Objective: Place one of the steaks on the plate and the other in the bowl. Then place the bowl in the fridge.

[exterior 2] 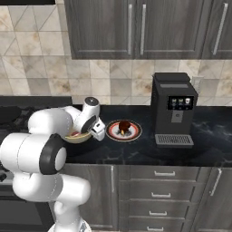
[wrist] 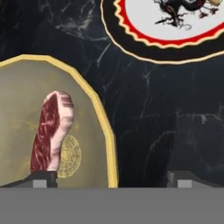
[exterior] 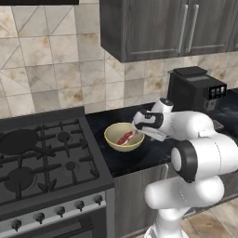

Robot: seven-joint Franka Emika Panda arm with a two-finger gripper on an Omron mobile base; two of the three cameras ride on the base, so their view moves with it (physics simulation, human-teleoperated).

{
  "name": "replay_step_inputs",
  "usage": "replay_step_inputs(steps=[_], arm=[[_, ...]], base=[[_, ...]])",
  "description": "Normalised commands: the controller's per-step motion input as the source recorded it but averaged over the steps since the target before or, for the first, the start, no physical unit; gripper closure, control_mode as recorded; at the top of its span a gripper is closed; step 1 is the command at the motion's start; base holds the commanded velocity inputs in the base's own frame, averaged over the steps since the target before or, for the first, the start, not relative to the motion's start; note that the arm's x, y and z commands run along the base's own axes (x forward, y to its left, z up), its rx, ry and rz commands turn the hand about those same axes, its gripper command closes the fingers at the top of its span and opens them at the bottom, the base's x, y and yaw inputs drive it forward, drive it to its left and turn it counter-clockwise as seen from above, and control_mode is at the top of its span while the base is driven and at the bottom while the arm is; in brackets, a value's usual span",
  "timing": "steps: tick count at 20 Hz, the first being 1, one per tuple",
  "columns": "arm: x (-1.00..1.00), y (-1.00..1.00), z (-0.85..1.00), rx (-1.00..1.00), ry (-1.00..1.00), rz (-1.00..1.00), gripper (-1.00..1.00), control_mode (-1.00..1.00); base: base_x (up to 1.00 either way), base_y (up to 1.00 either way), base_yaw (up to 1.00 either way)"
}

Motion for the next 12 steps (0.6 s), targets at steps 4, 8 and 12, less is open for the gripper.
replay_step_inputs(steps=[4, 8, 12], arm=[[0.25, 0.0, -0.14, 0.0, 0.0, 0.0, -1.0, -1.0], [0.01, 0.0, -0.22, 0.0, 0.0, 0.0, -1.0, -1.0], [0.0, 0.05, -0.18, 0.0, 0.0, 0.0, -1.0, -1.0]], base=[[0.0, 0.0, 0.0], [0.0, 0.0, 0.0], [0.0, 0.0, 0.0]])
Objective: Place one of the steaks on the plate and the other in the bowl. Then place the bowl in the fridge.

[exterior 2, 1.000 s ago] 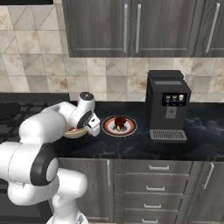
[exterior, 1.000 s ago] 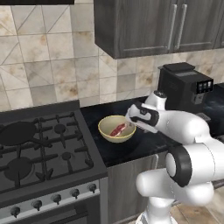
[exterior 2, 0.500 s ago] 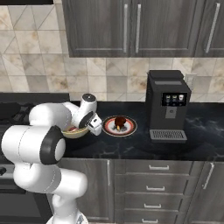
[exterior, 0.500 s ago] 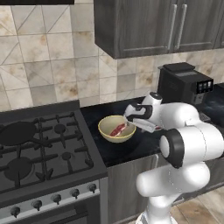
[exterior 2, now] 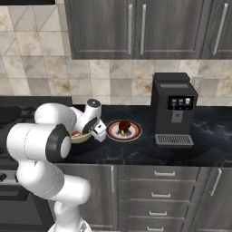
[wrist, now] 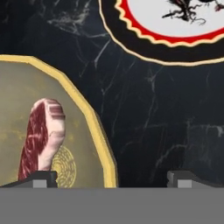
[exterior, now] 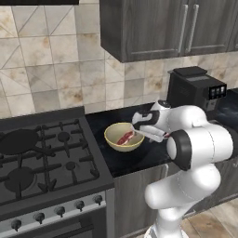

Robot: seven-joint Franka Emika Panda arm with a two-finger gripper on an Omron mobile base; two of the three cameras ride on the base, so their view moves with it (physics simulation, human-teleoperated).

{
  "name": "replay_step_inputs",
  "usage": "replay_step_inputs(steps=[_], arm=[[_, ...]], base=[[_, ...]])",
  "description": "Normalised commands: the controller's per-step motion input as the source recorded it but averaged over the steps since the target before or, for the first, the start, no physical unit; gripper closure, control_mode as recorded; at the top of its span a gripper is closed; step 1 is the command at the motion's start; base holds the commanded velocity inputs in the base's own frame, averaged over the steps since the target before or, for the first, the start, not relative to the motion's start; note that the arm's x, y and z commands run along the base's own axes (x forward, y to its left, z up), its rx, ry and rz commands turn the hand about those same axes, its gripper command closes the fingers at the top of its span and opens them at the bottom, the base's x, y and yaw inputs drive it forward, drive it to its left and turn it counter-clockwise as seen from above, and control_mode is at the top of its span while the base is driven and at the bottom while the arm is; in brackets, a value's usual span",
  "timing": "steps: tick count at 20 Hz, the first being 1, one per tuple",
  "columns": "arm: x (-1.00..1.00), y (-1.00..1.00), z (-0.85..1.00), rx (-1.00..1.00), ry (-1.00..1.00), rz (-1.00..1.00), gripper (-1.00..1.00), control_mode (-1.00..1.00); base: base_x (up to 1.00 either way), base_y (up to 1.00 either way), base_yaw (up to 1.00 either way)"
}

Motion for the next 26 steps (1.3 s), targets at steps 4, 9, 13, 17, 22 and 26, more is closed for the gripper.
replay_step_inputs(steps=[4, 9, 13, 17, 22, 26], arm=[[0.0, 0.13, -0.14, 0.0, 0.0, 0.0, -1.0, -1.0], [0.0, 0.1, -0.04, 0.0, 0.0, 0.0, 1.0, -1.0], [0.0, 0.11, -0.04, 0.0, 0.0, 0.0, 1.0, -1.0], [0.0, 0.05, 0.0, 0.0, 0.0, 0.0, 1.0, -1.0], [-0.03, 0.14, 0.06, 0.01, 0.01, -0.05, 1.0, -1.0], [-0.31, 0.19, 0.73, 0.13, 0.19, -0.32, 1.0, -1.0]], base=[[0.0, 0.0, 0.0], [0.0, 0.0, 0.0], [0.0, 0.0, 0.0], [0.0, 0.0, 0.0], [0.0, 0.0, 0.0], [0.0, 0.0, 0.0]])
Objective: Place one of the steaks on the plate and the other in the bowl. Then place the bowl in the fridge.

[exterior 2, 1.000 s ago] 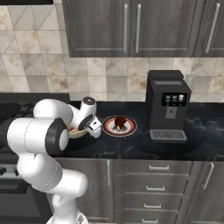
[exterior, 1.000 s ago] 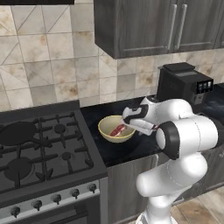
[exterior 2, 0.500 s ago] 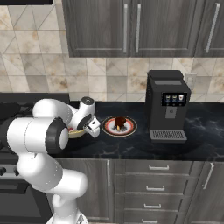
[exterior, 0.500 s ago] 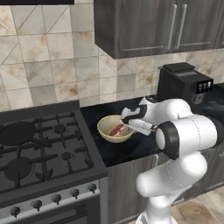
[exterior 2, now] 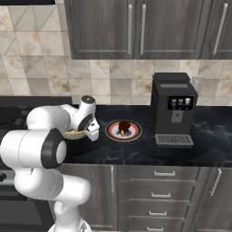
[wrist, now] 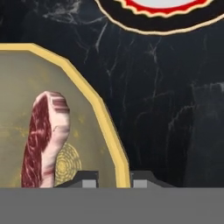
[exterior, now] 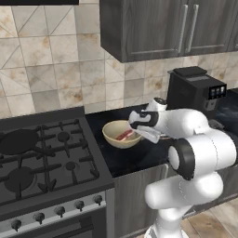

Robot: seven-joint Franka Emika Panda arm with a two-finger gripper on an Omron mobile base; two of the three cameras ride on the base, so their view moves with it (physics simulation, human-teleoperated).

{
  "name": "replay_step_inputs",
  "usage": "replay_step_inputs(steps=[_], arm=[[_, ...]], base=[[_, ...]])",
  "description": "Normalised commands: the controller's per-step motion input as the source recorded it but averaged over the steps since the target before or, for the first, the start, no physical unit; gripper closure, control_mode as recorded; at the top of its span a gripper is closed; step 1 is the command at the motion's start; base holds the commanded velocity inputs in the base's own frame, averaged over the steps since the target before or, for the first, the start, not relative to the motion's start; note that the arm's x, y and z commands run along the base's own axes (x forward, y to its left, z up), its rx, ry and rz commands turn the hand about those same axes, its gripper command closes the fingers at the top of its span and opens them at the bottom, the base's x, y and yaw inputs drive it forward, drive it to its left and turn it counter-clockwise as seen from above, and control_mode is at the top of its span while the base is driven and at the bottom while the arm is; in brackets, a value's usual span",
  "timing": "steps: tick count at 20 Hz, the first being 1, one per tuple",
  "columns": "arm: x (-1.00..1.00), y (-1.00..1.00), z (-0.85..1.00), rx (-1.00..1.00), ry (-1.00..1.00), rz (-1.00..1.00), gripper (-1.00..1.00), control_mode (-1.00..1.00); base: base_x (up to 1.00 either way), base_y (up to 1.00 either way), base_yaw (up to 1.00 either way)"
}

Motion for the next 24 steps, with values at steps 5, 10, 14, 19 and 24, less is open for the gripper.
replay_step_inputs(steps=[5, 10, 14, 19, 24], arm=[[-0.76, 0.0, 0.81, 0.01, 0.1, -0.23, 1.0, -1.0], [-1.0, -0.14, 0.19, 0.0, -0.13, -0.12, 1.0, -1.0], [-0.93, -0.32, 0.46, -0.01, -0.08, -0.14, 1.0, -1.0], [-0.65, -0.52, 0.92, -0.05, 0.0, 0.02, 1.0, -1.0], [-0.28, -0.57, 0.47, -0.04, 0.08, 0.35, 1.0, -1.0]], base=[[0.0, 0.0, 0.0], [0.0, 0.0, 0.0], [0.0, 0.0, 0.0], [0.0, 0.0, 0.0], [0.0, 0.0, 0.0]])
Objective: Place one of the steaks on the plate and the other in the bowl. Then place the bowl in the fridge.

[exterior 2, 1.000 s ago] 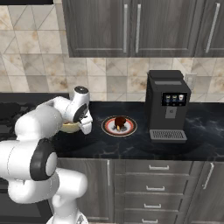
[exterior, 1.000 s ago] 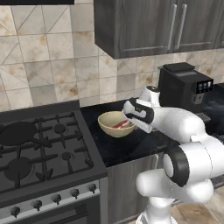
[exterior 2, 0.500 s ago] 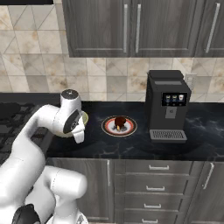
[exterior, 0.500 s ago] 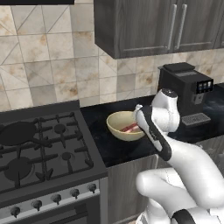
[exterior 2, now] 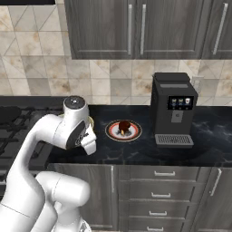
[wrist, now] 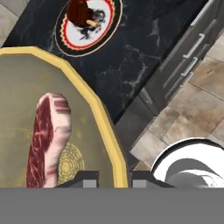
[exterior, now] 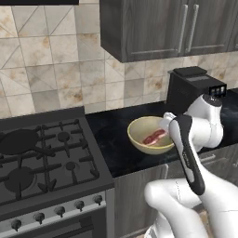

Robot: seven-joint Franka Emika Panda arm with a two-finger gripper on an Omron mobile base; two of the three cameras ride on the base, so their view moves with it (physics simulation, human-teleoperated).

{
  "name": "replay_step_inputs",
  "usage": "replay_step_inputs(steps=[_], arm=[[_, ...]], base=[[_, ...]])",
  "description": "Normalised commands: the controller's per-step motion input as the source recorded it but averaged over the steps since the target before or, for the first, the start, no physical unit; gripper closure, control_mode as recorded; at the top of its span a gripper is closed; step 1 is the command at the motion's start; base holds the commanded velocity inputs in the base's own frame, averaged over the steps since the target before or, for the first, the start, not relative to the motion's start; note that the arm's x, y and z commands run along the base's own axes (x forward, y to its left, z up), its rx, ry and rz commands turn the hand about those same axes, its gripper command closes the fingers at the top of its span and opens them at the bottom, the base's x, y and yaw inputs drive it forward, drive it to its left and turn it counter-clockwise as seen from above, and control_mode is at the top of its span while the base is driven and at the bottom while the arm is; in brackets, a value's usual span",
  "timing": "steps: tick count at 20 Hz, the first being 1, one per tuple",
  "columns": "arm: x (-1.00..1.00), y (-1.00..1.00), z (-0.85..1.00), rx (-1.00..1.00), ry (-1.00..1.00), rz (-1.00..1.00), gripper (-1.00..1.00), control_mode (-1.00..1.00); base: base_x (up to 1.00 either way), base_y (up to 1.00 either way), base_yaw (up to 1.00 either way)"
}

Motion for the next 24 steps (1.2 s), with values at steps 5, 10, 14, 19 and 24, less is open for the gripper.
replay_step_inputs(steps=[5, 10, 14, 19, 24], arm=[[0.01, -0.27, 0.35, -0.01, 0.41, 0.26, 1.0, -1.0], [-0.26, 0.0, -0.17, 0.02, 0.04, 0.02, 1.0, -1.0], [-0.39, 0.03, -0.15, 0.0, -0.2, 0.04, 1.0, -1.0], [0.0, 0.01, -0.02, 0.0, -0.01, 0.0, 1.0, -1.0], [0.0, 0.0, 0.0, 0.0, 0.0, 0.0, 1.0, 1.0]], base=[[0.0, 0.0, 0.0], [0.0, 0.0, 0.0], [0.0, 0.0, 0.0], [0.0, 0.0, 0.0], [-0.03, 0.34, -0.25]])
